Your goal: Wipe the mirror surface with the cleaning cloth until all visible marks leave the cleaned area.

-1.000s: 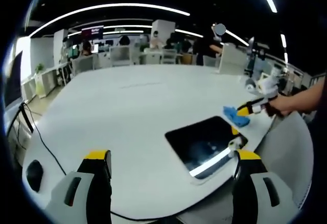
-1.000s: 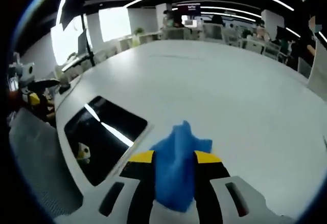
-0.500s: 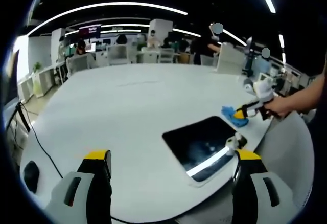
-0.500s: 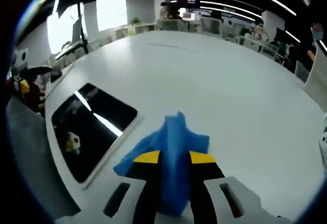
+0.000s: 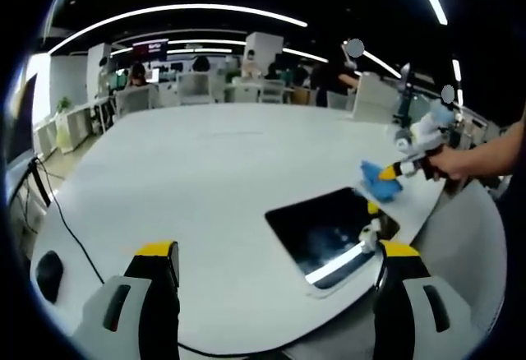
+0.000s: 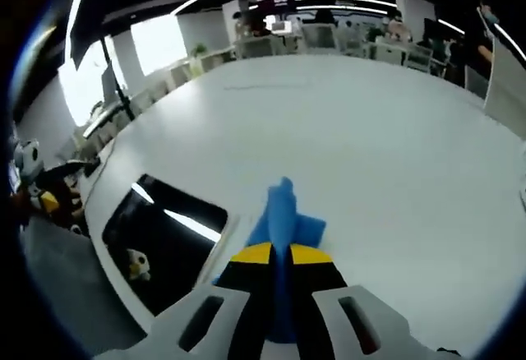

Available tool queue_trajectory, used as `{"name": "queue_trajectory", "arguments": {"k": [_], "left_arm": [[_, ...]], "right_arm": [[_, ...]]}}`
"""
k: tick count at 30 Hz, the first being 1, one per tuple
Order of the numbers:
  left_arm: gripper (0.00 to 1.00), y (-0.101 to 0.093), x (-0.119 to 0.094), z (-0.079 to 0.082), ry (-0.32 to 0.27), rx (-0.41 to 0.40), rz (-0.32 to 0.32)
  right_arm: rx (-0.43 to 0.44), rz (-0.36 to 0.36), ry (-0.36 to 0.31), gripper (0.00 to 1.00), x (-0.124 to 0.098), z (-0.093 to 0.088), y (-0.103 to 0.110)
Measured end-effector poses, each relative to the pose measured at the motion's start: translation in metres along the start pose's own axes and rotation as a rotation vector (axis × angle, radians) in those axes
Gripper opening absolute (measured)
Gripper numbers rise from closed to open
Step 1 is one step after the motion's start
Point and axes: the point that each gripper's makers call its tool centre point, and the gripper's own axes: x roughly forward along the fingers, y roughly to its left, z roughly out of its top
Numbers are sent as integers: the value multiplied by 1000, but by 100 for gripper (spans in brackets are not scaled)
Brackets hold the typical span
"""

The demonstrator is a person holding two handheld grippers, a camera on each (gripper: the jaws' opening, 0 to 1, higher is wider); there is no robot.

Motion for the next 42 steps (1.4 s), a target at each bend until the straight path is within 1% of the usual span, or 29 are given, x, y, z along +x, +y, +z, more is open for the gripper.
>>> {"name": "queue_trajectory", "arguments": {"k": [2,3,5,6,9,15,16,17,19,22,23,24,26,27,28,31,33,34,38,40,42], "left_arm": [[100,2,-1,0,-3,-2,3],[100,3,-2,-1,-4,-4,6],[100,4,-3,-2,-6,-6,9],[100,5,-4,-3,-6,-8,10],[100,2,-4,-7,-2,-11,8],[100,0,-2,-12,3,-19,-9],[100,-1,-3,-12,5,-19,-15],[100,-1,-4,-11,2,-14,-19],[100,3,-6,-11,3,-11,-22],[100,9,-10,-12,7,-16,-18],[100,10,-12,-12,11,-13,-19],[100,11,-13,-11,13,-8,-20],[100,15,-15,-10,11,-7,-18],[100,16,-16,-10,10,-10,-15],[100,17,-17,-8,7,-11,-14],[100,18,-17,-11,14,-8,-12],[100,18,-17,-8,0,8,-8],[100,17,-18,-5,-8,16,-7],[100,16,-18,-7,2,15,-10],[100,16,-18,-7,-1,11,-13],[100,14,-18,-7,1,13,-20]], "right_arm": [[29,18,-1,1,-3,4,6],[56,39,-10,1,-6,7,12],[78,65,-16,1,-10,12,20],[94,103,-21,1,-12,15,29],[93,114,-28,1,-13,20,38],[128,116,9,1,11,13,51],[128,108,37,1,18,7,54],[129,108,47,1,23,5,57],[116,111,58,1,36,2,66],[66,97,120,0,53,-13,75],[33,93,81,0,57,-8,78],[48,93,101,0,57,-9,82],[22,76,102,0,61,-5,85],[-9,88,107,0,62,-5,89],[-22,100,114,0,64,-4,93],[-30,95,132,0,69,0,101],[-22,101,138,0,73,2,105],[-26,108,139,0,75,2,111],[-50,126,150,0,83,6,134],[-61,130,154,0,87,8,142],[-64,155,161,0,93,10,155]]}}
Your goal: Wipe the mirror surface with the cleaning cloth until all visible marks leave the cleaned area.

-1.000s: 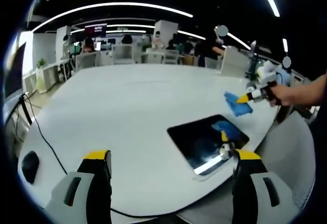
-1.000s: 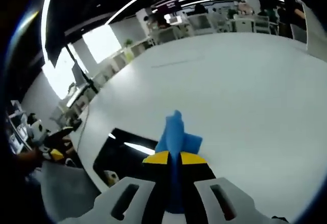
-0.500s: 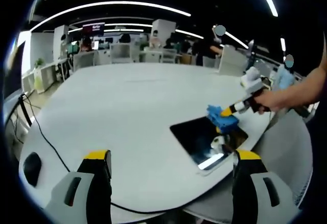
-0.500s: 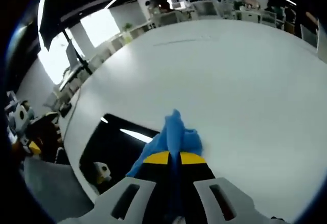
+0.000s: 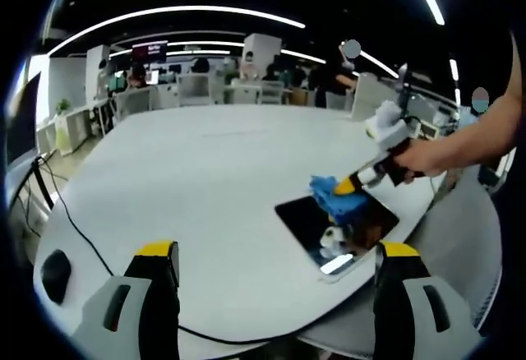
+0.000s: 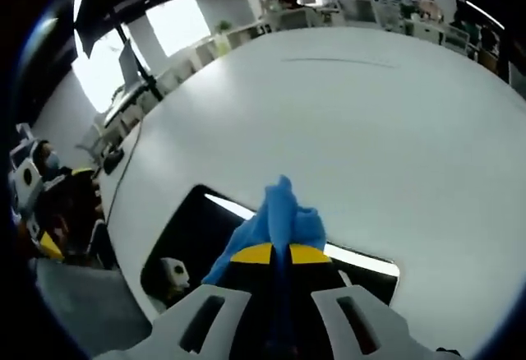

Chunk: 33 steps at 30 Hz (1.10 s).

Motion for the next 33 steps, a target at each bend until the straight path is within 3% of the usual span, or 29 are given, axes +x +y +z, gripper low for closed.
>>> {"name": "queue_trajectory", "arguments": {"k": [15,20,25,33], "left_arm": [[100,3,-15,-1,20,15,-25],[100,6,-19,4,14,12,-18],[100,10,-19,4,6,7,-12],[100,15,-19,5,0,-4,-13]], "right_arm": [[-71,39,68,0,44,29,67],[-85,23,67,0,52,35,76],[-104,27,39,0,46,29,75],[-82,43,47,0,31,4,91]]}}
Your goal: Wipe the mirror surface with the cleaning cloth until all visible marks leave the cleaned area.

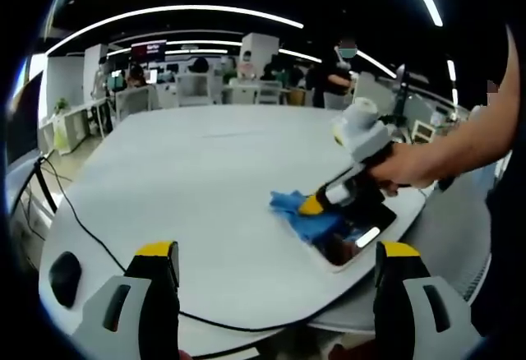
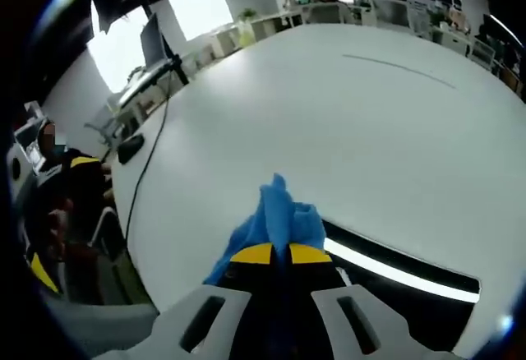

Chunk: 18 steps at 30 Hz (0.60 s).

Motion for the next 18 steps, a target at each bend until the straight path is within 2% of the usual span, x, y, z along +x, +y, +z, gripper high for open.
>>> {"name": "queue_trajectory", "arguments": {"k": [9,10,12,18], "left_arm": [[100,-2,4,0,-5,2,-18],[100,-3,4,0,-5,2,-19],[100,-3,5,-1,-4,3,-21],[100,-3,5,-2,-4,3,-21]], "right_arm": [[34,43,32,0,-9,-18,14],[30,48,36,0,-10,-19,15],[-63,44,46,0,-11,-21,17],[-32,53,52,0,-11,-20,14]]}}
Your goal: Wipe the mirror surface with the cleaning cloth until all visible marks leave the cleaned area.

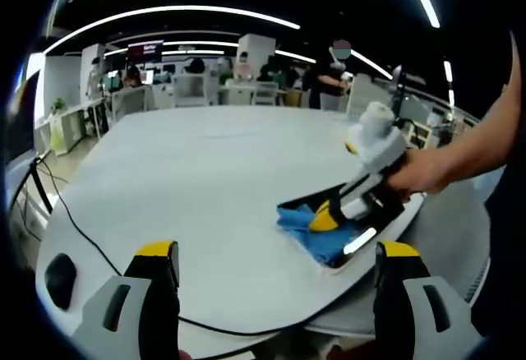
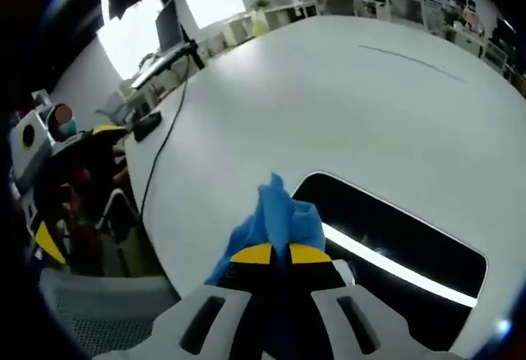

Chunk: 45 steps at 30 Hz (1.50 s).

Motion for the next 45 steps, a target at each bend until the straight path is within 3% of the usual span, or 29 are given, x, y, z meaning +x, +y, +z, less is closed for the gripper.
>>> {"name": "queue_trajectory", "arguments": {"k": [7,20,29,34,40,45], "left_arm": [[100,-2,-1,-1,2,-12,-2],[100,-9,6,-1,15,-12,-14],[100,-14,11,2,13,-6,-17],[100,-16,11,1,17,-5,-15],[100,-21,12,-1,18,-5,-13],[100,-27,16,-3,16,-6,-13]], "right_arm": [[11,8,-3,0,-12,-10,-16],[146,-42,-31,0,-61,-47,-96],[209,-82,-26,0,-89,-69,-135],[214,-109,-13,0,-98,-77,-147],[208,-131,-19,0,-96,-77,-145],[261,-155,-80,0,-98,-77,-146]]}}
